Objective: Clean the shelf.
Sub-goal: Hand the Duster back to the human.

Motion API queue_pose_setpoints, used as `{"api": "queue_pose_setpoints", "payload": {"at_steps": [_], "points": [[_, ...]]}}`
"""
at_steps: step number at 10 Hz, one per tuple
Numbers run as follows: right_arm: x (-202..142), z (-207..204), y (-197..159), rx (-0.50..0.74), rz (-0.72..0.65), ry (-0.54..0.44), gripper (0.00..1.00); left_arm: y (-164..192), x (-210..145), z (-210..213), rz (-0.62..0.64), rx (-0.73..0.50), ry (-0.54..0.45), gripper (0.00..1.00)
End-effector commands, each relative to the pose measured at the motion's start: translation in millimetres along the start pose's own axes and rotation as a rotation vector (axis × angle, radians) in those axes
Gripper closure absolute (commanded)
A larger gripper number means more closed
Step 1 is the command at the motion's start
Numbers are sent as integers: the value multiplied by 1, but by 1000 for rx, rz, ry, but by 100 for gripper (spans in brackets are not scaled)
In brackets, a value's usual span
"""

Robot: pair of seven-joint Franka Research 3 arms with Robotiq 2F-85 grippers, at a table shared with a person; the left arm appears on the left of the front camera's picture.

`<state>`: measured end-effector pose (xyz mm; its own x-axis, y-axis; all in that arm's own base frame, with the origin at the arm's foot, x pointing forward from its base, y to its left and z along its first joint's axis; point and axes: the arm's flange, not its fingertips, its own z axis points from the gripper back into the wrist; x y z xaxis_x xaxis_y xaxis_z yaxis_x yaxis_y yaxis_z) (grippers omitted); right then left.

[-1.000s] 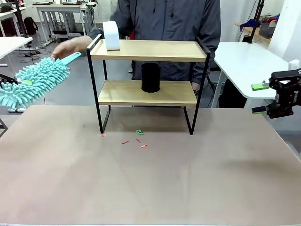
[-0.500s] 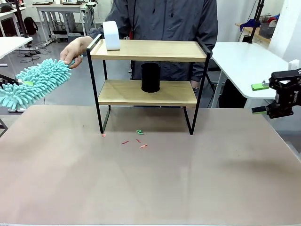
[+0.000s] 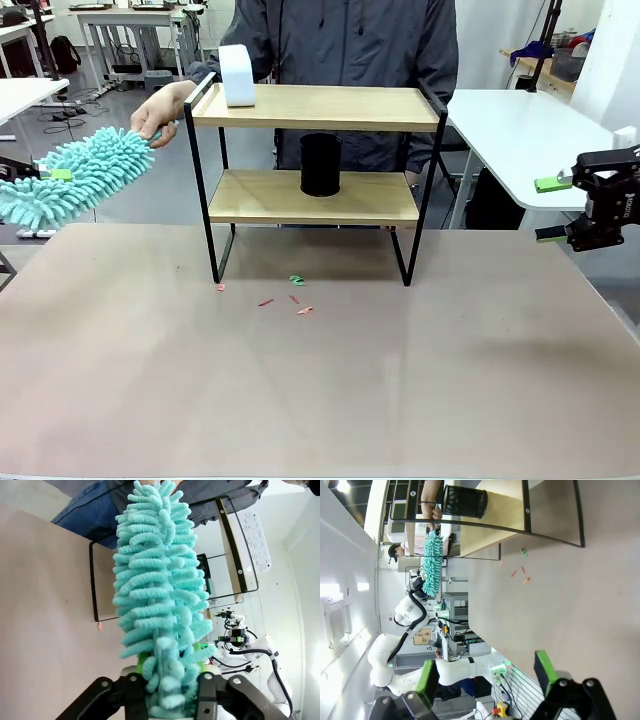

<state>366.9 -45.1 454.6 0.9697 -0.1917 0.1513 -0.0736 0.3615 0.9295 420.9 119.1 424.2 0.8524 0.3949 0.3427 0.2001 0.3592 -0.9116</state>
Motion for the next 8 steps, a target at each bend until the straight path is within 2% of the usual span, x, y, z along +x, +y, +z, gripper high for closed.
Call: {"api": "queue_pose_setpoints", "payload": {"at_steps": [1,2,4,5,7,8], "points": [[-2,4,1,-5,-1,8,0,1,-3,-9,7,-7,6,24],[-2,4,1,-5,-1,8,0,2,-8,-15,20,-24,14,0],[-2,4,1,-5,-1,8,0,11,-18,-34,95,-93,1,0],[-2,4,1,-5,-1,8,0,15,-25,-52,144,-143,43,0],[-2,4,1,-5,-1,8,0,11,-48,-90,201,-257,236,0],[0,0,0,0,0,0,0,7,-56,-102,186,-243,293,0]]}}
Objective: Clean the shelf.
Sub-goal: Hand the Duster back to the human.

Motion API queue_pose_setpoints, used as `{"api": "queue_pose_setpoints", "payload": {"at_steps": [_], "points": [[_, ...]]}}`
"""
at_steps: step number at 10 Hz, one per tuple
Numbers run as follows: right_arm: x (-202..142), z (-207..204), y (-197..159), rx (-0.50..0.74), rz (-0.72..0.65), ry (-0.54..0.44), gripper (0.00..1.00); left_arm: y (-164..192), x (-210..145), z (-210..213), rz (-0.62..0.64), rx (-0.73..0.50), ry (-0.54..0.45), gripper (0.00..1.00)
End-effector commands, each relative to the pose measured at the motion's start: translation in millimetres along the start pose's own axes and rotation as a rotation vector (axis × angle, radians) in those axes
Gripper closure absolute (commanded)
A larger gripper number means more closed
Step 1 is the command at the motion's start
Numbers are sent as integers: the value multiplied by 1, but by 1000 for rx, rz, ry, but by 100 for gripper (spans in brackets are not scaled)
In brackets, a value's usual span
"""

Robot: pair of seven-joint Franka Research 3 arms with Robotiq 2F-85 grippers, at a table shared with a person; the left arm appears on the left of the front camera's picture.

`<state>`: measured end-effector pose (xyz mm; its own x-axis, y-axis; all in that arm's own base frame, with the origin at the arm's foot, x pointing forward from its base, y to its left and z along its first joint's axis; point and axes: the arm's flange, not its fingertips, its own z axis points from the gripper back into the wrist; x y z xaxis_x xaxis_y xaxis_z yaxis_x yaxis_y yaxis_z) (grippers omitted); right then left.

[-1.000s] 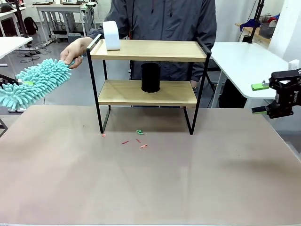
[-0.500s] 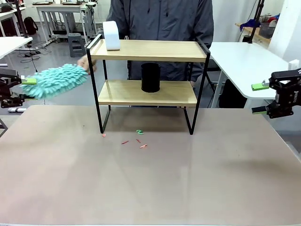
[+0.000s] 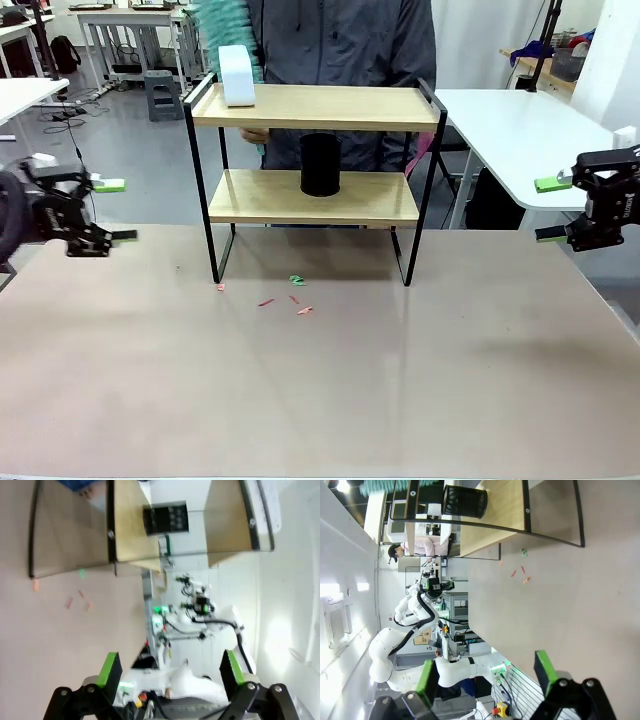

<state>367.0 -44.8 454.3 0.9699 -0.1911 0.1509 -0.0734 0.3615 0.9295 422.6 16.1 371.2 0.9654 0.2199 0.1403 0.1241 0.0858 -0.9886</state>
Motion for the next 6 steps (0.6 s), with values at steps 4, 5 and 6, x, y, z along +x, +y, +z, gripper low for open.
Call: {"api": "queue_pose_setpoints", "payload": {"at_steps": [4,5,6], "points": [[8,-124,1,165,-13,345,0,3,-9,-24,37,-47,98,0],[-6,-70,5,90,-1,172,0,3,-9,-24,37,-47,98,0],[-6,-70,5,90,-1,172,0,3,-9,-24,37,-47,98,0]]}}
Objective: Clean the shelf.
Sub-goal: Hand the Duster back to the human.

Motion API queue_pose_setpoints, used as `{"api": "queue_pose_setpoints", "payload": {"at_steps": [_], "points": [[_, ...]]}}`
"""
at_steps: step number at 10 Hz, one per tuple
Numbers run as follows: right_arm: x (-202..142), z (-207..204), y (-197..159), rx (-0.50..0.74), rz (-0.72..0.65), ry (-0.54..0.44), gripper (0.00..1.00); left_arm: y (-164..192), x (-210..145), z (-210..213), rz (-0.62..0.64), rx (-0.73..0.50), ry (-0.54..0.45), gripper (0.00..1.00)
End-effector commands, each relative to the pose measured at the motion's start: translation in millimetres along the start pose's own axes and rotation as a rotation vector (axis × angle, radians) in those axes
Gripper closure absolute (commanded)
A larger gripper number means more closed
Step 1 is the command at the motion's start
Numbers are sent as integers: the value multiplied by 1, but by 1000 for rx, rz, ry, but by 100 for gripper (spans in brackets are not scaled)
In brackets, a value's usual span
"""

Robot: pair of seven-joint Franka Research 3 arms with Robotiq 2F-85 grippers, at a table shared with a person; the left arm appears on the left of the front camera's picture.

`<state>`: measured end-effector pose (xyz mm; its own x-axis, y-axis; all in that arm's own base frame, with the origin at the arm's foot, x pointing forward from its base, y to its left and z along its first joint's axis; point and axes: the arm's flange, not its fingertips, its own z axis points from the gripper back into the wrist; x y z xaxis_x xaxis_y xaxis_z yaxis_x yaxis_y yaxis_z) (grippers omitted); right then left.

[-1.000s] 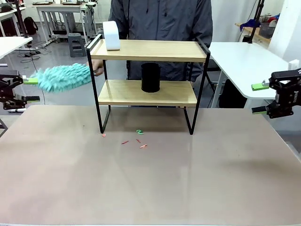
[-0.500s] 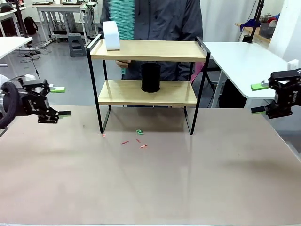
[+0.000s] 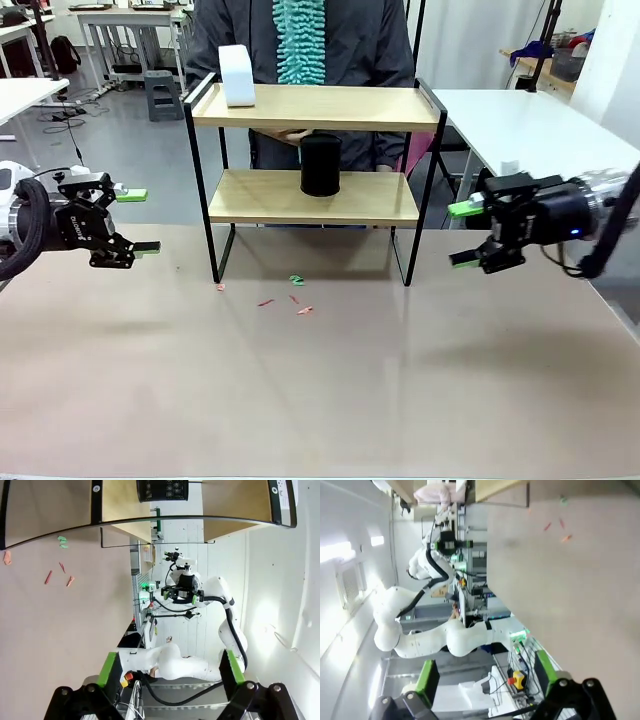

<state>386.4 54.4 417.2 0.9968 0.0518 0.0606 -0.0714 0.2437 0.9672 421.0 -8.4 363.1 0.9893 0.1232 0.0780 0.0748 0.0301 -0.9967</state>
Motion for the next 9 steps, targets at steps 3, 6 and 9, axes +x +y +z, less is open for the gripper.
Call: {"api": "queue_pose_setpoints", "payload": {"at_steps": [3,6,9], "points": [[-10,36,10,-34,14,-88,0,-3,-1,-1,-21,1,-3,0],[-10,36,10,-34,14,-88,0,-3,-1,-1,-21,1,-3,0],[-10,36,10,-34,14,-88,0,-3,-1,-1,-21,1,-3,0]]}}
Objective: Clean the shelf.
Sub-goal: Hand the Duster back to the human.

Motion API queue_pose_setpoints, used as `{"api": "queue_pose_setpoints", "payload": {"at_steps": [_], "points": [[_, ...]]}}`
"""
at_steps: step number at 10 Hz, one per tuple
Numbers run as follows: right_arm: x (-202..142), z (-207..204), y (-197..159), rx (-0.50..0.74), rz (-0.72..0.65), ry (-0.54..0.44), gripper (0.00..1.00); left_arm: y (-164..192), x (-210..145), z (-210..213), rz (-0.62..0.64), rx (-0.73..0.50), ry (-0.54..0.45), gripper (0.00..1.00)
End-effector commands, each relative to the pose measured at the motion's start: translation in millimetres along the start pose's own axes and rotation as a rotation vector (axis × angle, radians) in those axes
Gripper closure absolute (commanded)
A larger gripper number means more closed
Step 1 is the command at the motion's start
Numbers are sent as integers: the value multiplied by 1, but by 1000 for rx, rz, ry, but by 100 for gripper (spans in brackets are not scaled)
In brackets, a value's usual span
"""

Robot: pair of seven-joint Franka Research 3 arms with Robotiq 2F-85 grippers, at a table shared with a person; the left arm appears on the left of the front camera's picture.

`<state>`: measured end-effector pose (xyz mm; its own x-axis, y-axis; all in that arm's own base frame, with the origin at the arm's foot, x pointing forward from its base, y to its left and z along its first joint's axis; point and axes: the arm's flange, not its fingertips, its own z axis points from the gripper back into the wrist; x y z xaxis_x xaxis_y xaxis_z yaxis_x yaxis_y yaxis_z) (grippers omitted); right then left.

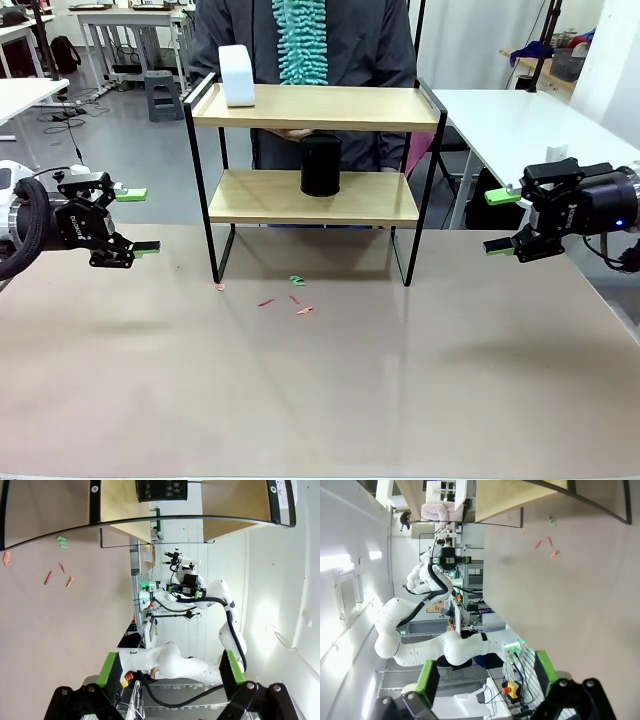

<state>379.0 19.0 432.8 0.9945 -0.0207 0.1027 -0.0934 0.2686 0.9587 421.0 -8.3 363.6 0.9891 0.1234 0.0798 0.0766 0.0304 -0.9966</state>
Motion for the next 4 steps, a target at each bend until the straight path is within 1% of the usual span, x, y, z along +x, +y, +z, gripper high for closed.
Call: {"api": "queue_pose_setpoints", "payload": {"at_steps": [1,4], "points": [[-2,-2,3,-8,-8,-7,0,-2,-1,-1,-20,0,-3,0],[-2,-2,3,-8,-8,-7,0,-2,-1,-1,-20,0,-3,0]]}}
